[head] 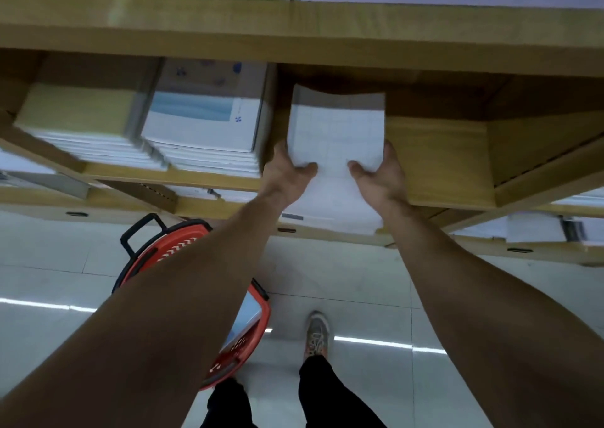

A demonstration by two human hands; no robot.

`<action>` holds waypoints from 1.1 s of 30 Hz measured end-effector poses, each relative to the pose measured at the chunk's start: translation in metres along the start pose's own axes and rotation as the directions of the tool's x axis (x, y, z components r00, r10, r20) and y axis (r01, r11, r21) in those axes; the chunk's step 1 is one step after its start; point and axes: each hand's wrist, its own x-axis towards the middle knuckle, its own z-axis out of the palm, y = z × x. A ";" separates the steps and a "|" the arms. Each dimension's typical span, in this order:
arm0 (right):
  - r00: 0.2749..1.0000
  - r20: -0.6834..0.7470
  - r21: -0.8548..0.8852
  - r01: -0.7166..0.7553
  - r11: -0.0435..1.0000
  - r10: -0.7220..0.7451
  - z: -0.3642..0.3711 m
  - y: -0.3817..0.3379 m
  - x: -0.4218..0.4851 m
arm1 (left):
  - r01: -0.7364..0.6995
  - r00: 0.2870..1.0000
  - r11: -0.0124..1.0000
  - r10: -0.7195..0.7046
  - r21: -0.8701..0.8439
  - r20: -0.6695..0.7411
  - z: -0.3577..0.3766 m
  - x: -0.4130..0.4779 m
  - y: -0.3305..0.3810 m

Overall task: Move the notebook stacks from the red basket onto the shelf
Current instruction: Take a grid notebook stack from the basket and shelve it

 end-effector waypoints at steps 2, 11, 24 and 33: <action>1.000 -0.017 -0.028 0.001 1.000 -0.001 0.001 0.001 0.002 | 0.001 1.000 1.000 0.000 0.018 -0.013 0.002 0.004 0.001; 1.000 0.022 -0.158 -0.010 0.987 0.013 0.000 0.016 -0.027 | 0.028 0.998 0.999 -0.027 0.028 -0.048 -0.004 -0.013 -0.018; 0.994 -0.107 -0.008 -0.001 1.000 0.000 0.025 0.002 0.016 | 0.022 0.981 0.992 -0.045 -0.122 -0.188 0.019 0.022 -0.009; 0.992 -0.127 0.007 0.016 1.000 -0.015 0.027 -0.004 0.049 | -0.030 0.992 0.991 0.014 -0.132 -0.127 0.020 0.052 -0.001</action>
